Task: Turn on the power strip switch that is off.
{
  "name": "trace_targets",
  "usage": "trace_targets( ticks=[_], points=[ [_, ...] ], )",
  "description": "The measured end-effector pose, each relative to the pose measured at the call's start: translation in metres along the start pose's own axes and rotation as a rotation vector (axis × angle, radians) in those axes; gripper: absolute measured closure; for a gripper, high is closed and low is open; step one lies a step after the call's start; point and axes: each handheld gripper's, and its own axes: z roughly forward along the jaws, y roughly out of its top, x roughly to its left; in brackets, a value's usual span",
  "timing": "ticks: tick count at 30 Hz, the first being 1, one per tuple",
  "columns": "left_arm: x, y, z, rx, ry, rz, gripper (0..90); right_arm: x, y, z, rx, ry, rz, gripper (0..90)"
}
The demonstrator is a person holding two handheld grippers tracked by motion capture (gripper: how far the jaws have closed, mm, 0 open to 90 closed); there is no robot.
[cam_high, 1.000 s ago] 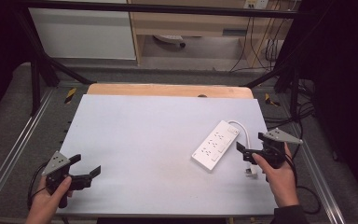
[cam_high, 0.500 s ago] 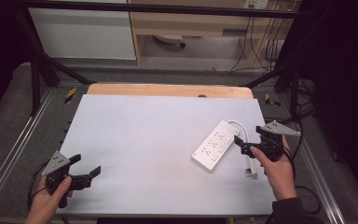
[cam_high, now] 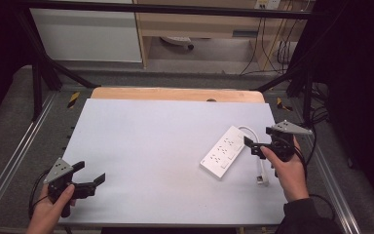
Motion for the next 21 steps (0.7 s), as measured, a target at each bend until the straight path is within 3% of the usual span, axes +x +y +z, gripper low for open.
trace_targets(
  ticks=[21],
  points=[
    [0.0, 0.0, 0.0, 0.001, -0.002, 0.005, 5.7, -0.012, 0.004, 0.017, 0.031, 0.007, 0.056, 8.2]
  ],
)
